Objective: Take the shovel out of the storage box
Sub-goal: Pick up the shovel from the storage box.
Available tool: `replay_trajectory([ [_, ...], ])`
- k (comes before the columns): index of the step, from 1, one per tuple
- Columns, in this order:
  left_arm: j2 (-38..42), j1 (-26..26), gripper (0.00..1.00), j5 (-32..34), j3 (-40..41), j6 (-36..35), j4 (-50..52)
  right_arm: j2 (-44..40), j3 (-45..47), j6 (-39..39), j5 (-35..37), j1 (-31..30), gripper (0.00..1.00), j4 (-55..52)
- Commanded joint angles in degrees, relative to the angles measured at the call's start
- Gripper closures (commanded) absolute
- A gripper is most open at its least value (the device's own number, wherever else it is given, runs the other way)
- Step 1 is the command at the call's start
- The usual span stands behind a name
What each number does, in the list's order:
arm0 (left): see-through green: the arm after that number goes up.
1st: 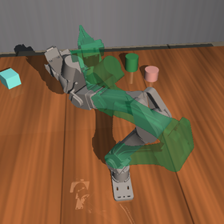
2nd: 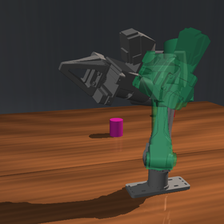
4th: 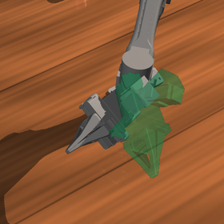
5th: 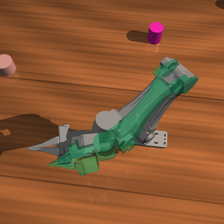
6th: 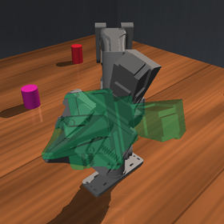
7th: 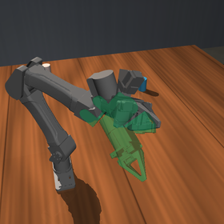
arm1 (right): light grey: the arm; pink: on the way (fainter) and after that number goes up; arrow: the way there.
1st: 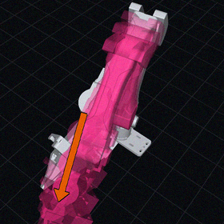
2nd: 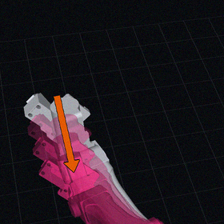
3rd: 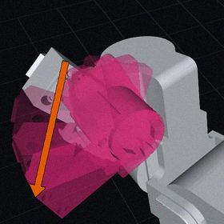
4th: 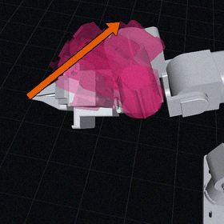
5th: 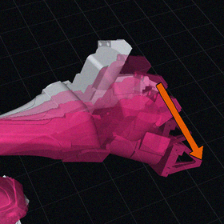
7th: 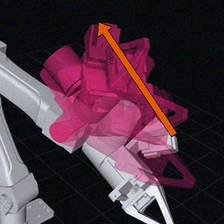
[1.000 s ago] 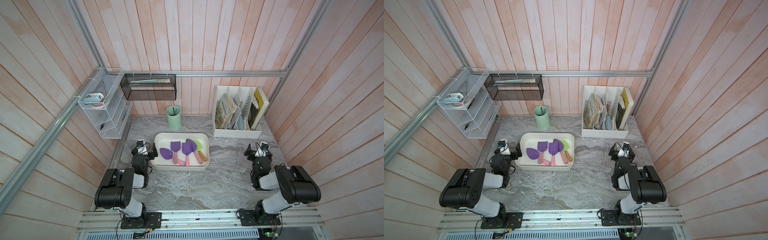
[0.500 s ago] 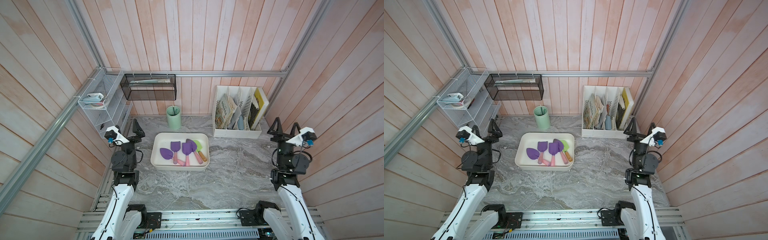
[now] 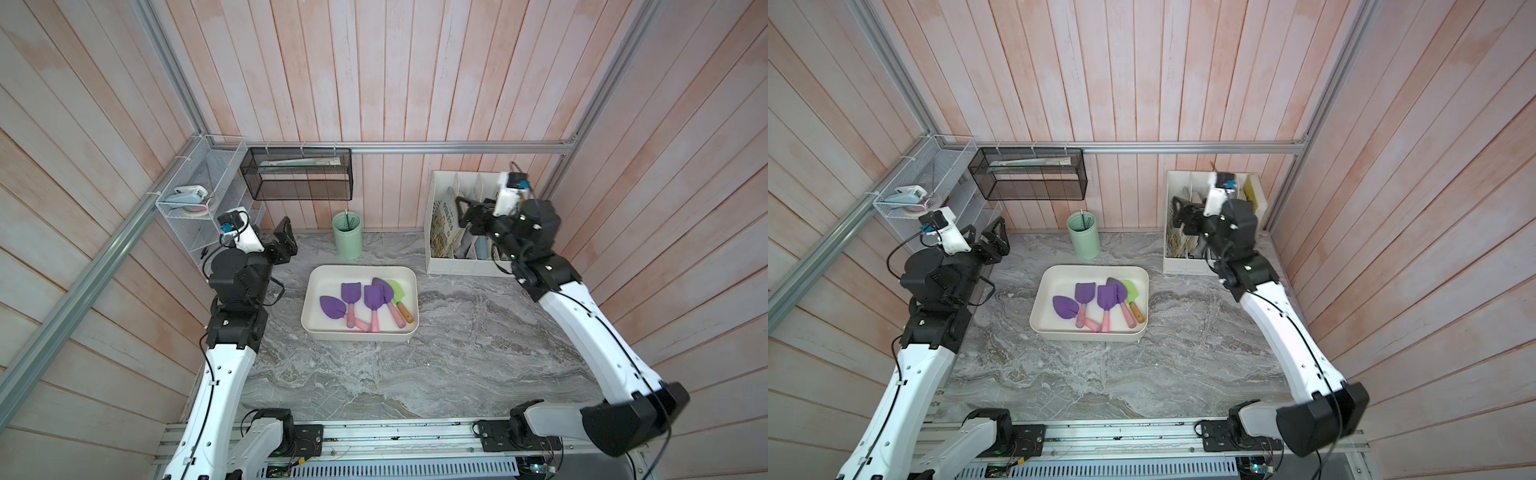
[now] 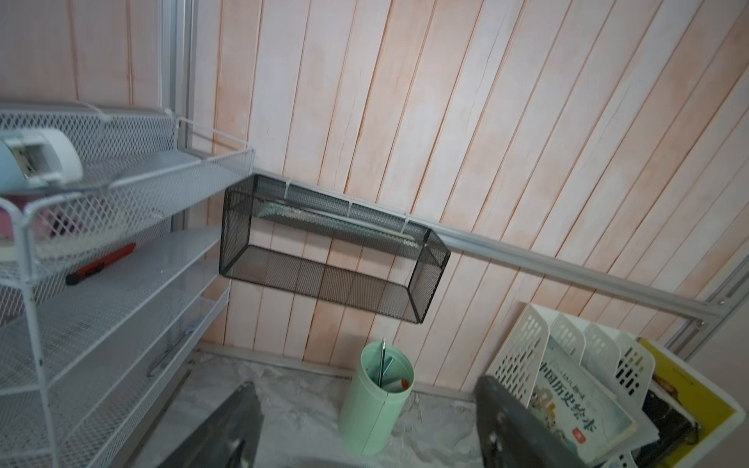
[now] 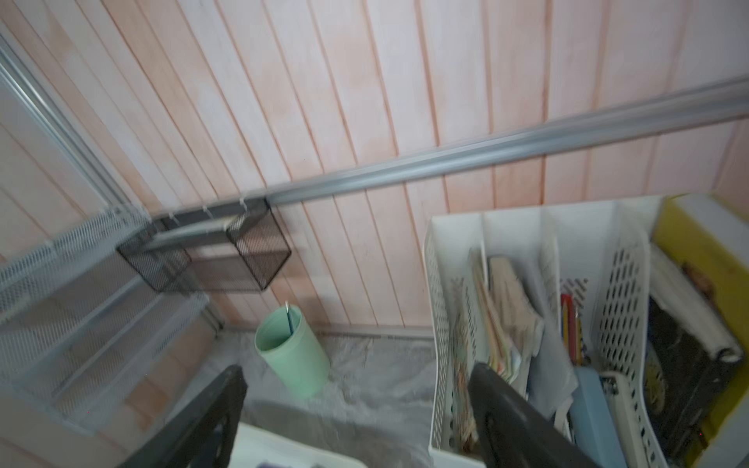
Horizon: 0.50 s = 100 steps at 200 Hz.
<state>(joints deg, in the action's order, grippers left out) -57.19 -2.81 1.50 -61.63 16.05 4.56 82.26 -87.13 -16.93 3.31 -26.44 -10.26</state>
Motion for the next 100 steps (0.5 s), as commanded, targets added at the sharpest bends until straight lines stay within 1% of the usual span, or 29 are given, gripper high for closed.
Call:
replay_trajectory([
  [1,-2.15,-2.41,0.14,7.57,2.24,3.75,16.01,12.55,-5.82,5.57,11.69,-8.55,0.16,-20.41],
  [20,-1.90,-2.76,0.14,8.05,6.00,9.59,16.94,23.18,-13.45,5.86,9.58,-13.07,0.16,-24.32],
  [36,-1.95,-2.82,0.14,7.62,8.21,12.64,16.92,31.64,-20.75,4.13,4.30,-14.06,0.17,-28.83],
  [48,-2.21,-2.82,0.14,6.71,8.95,13.52,17.02,37.42,-26.76,3.11,0.35,-14.37,0.23,-32.85],
  [54,-2.35,-2.90,0.14,6.18,9.14,13.61,17.09,39.94,-29.34,3.00,-0.53,-14.74,0.25,-34.36],
  [82,-3.31,-2.89,0.14,5.01,9.58,13.48,17.50,47.09,-36.98,4.80,0.67,-18.82,0.24,-37.98],
  [100,-4.13,-2.90,0.14,4.68,9.74,13.15,17.61,50.51,-40.73,4.49,-2.52,-20.36,0.23,-39.71],
])
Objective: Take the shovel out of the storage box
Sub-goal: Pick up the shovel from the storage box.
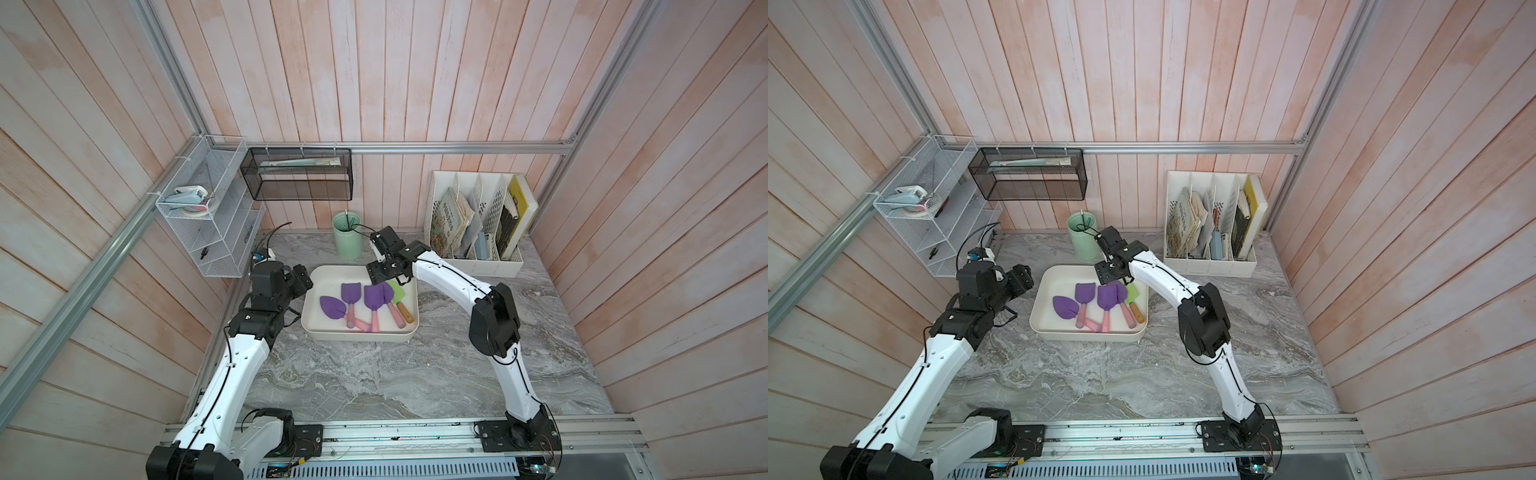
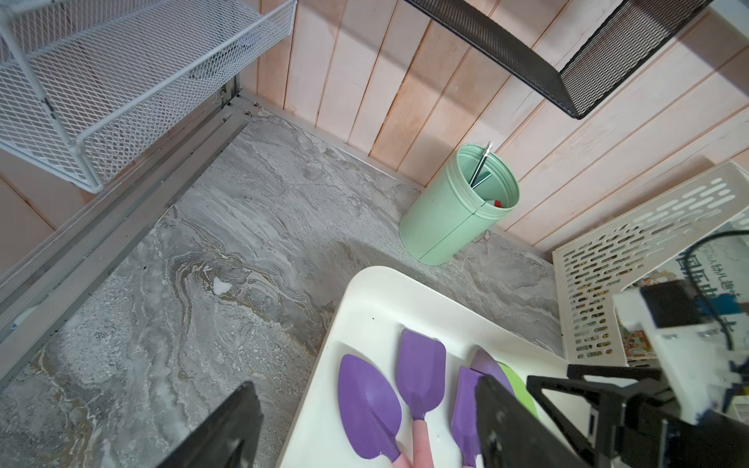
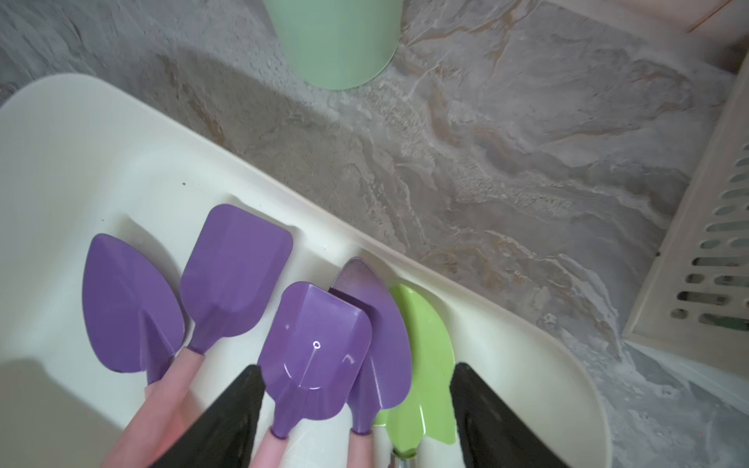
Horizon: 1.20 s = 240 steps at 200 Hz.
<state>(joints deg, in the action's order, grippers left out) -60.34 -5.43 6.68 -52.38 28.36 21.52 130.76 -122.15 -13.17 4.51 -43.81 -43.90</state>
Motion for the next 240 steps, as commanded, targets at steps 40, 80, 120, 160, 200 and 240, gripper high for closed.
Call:
replay_trajectory([
  [40,-3.36,-0.28,0.14,-0.26,0.43,1.08,2.53,4.78,-6.06,-2.22,-10.57,-5.12,0.16,-7.03],
  [80,-4.07,-0.24,0.14,0.79,1.45,1.85,2.39,3.87,0.96,-4.03,-14.03,-7.73,0.14,-2.38],
  [120,-4.11,-0.28,0.14,-0.07,1.77,1.96,1.36,5.67,1.70,-4.76,-14.47,-8.68,0.14,0.80],
  [160,-4.09,-0.28,0.14,0.04,1.83,1.75,1.54,7.89,2.31,-5.18,-13.71,-8.66,0.17,1.96],
  [200,-4.52,-0.28,0.14,-0.17,2.24,1.96,1.23,8.92,3.08,-5.33,-12.70,-8.68,0.26,2.25],
  [240,-5.27,-0.28,0.14,-0.70,2.11,2.05,0.99,8.72,3.32,-6.12,-13.05,-8.49,0.48,3.39],
])
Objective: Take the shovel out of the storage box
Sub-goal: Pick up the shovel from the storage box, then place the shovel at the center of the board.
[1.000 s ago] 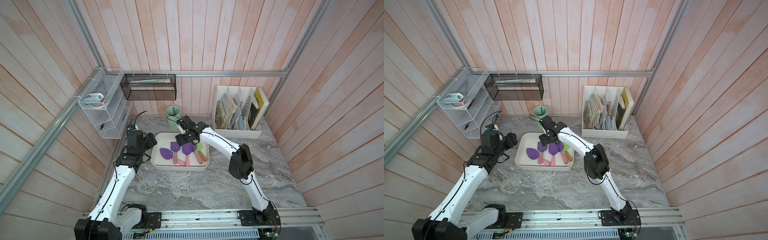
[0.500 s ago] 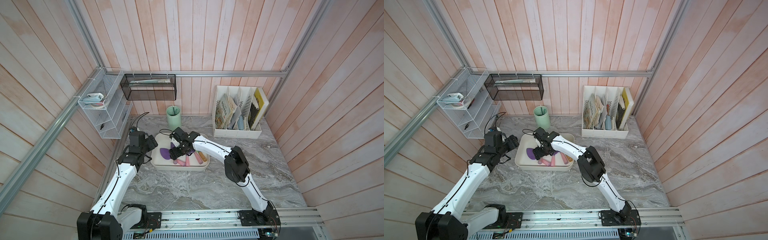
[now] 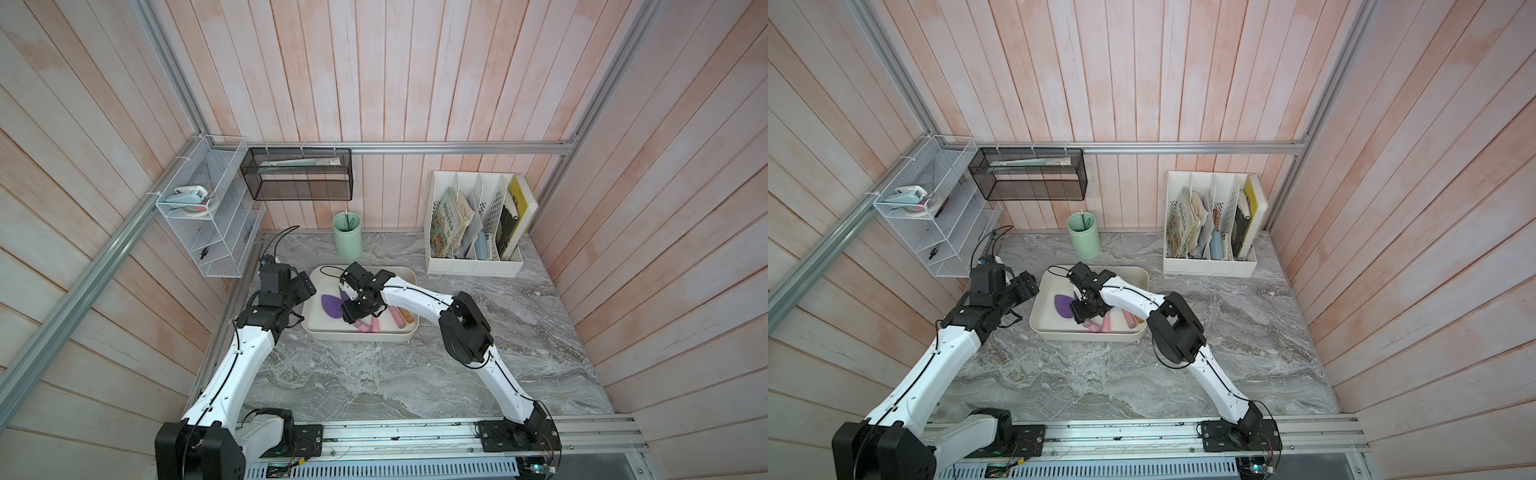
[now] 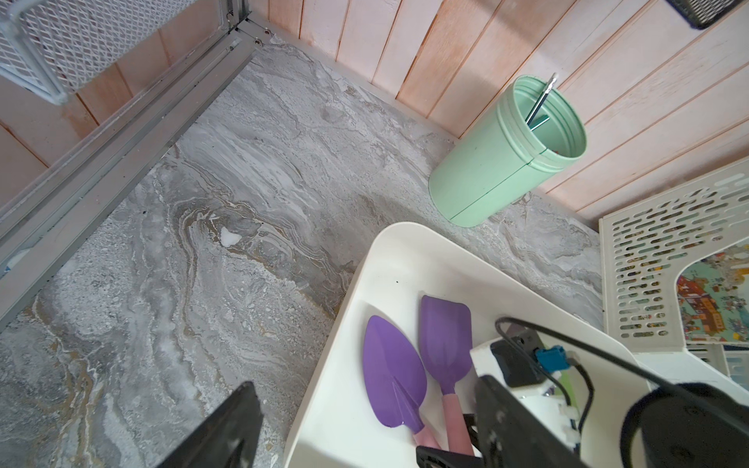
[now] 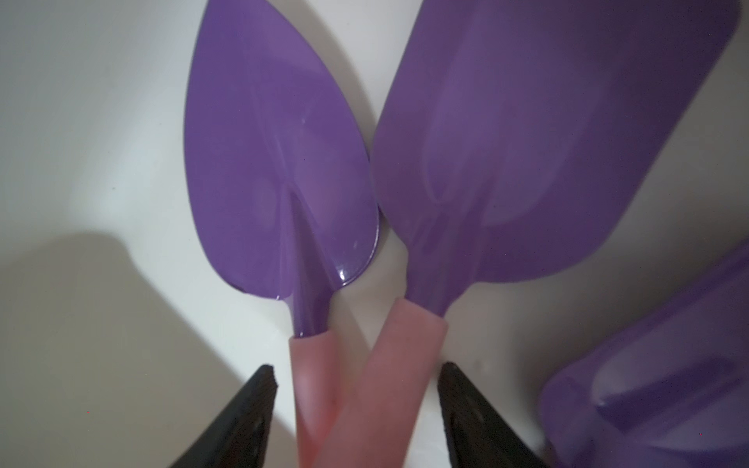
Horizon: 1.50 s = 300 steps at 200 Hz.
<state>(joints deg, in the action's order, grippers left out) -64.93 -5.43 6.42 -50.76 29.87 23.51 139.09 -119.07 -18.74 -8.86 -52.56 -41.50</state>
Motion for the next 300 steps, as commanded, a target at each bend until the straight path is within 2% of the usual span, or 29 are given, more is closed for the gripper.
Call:
replay_trajectory([
  [1,-0.66,-0.28,0.14,-0.44,0.54,0.54,-1.00,0.40,0.24,-0.61,0.29,0.26,0.49,1.03],
  [59,-0.93,-0.26,0.14,-0.22,0.58,0.47,-1.07,-3.00,1.32,-2.00,1.28,0.78,0.76,2.89],
  [92,-1.17,-0.28,0.14,-0.09,0.49,0.54,-1.26,-8.34,3.08,-2.26,5.85,1.42,0.80,3.20],
  [109,-1.25,-0.28,0.14,0.13,0.57,0.73,-1.53,-13.68,6.37,-3.42,8.87,2.67,0.80,4.26],
  [133,-1.75,-0.28,0.14,-0.51,0.66,0.85,-2.39,-25.53,16.34,-5.95,10.59,6.10,0.80,8.35],
  [163,-2.93,-0.28,0.14,-1.19,0.92,0.98,-3.58,-43.80,36.54,-10.41,13.77,12.87,0.80,14.58],
  [186,-4.67,-0.28,0.14,-2.27,0.55,0.98,-4.32,-52.58,49.41,-12.64,13.38,17.65,0.78,16.59],
  [207,-6.03,-0.37,0.14,-3.25,0.30,1.42,-4.60,-53.60,55.94,-14.20,14.19,18.03,0.79,15.63],
  [239,-6.44,-0.37,0.14,-5.33,1.02,2.60,-6.02,-50.74,65.77,-18.35,11.53,18.49,0.79,20.92],
  [300,-6.04,-0.49,0.14,-6.04,1.94,3.09,-6.38,-43.23,68.36,-19.57,12.92,19.95,0.78,24.07],
])
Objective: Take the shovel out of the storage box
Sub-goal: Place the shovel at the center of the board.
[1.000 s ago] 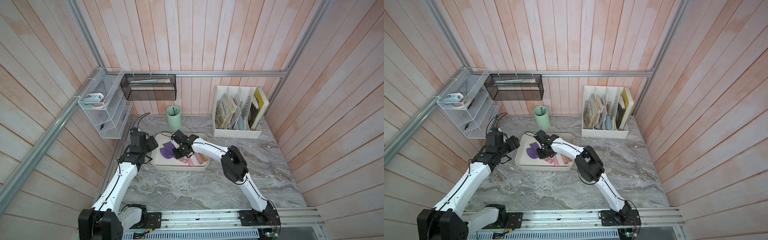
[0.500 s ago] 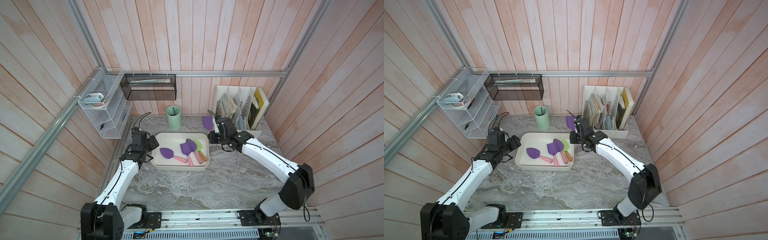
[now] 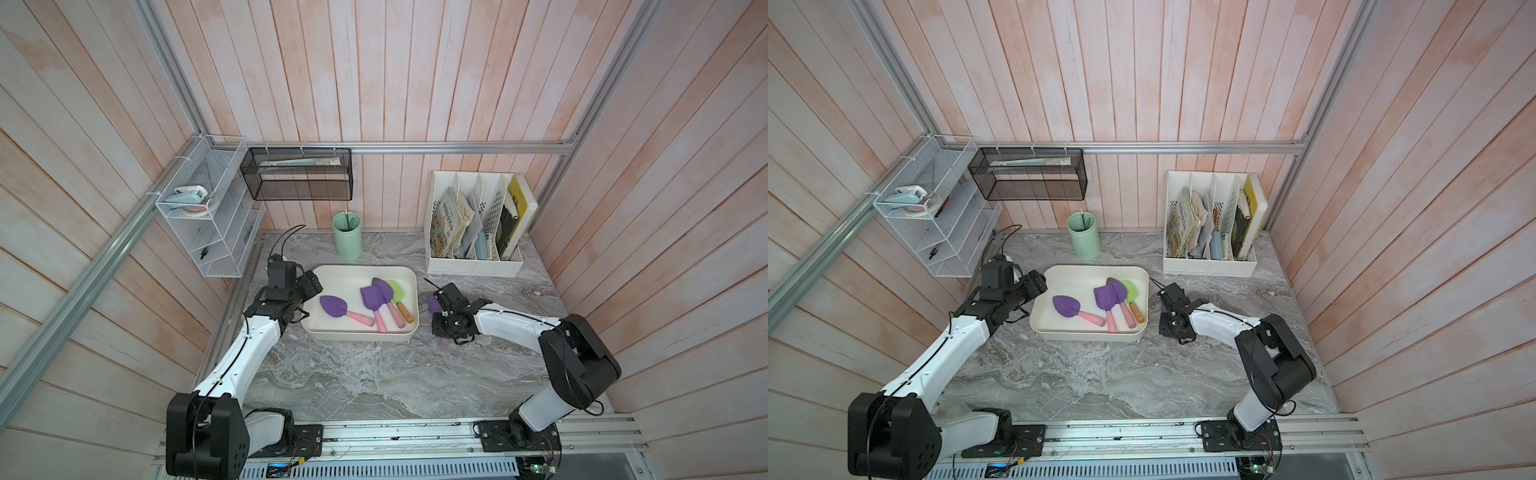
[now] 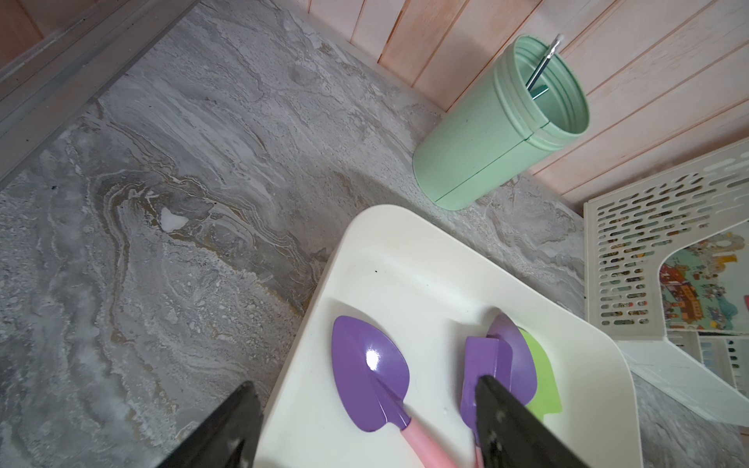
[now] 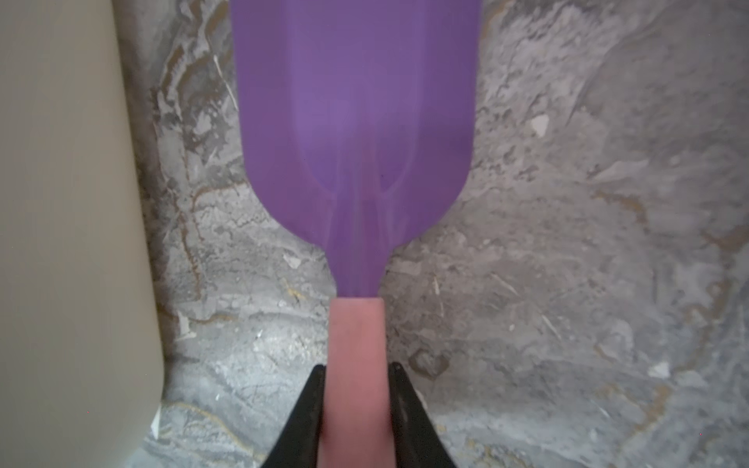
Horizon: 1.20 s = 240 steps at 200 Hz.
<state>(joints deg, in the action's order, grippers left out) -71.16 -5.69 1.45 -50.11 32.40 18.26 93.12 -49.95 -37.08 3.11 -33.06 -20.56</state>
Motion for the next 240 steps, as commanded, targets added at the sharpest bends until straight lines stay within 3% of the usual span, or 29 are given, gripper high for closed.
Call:
replay_trajectory([
  [1,0.16,-0.21,0.14,-1.09,1.31,0.55,-1.17,2.84,-0.75,-1.23,0.93,0.45,0.78,3.14],
  [72,-0.24,-0.20,0.14,-1.09,1.61,0.73,-1.33,9.37,0.56,-2.37,2.45,0.82,0.77,4.14],
  [104,-0.40,-0.26,0.14,-1.12,1.68,0.38,-1.45,9.47,0.74,-2.65,3.23,0.85,0.50,3.47],
  [130,-0.24,-0.23,0.14,-1.08,1.68,0.20,-1.37,8.78,-1.21,-2.44,4.52,0.81,0.45,1.06],
  [154,0.28,-0.26,0.14,-0.97,1.68,0.16,-1.33,5.62,-6.90,-1.29,10.94,-0.64,0.43,-4.89],
  [185,0.49,-0.23,0.14,-0.22,1.03,-0.39,-0.52,4.06,-23.31,2.80,23.74,-6.29,0.39,-15.32],
  [212,1.57,-0.21,0.14,0.32,1.08,-0.41,0.28,6.21,-32.09,8.58,18.31,-9.94,0.38,-13.65],
  [240,4.41,-0.02,0.14,3.30,3.19,-0.06,0.71,14.18,-39.31,12.39,14.95,-14.62,0.37,-14.75],
])
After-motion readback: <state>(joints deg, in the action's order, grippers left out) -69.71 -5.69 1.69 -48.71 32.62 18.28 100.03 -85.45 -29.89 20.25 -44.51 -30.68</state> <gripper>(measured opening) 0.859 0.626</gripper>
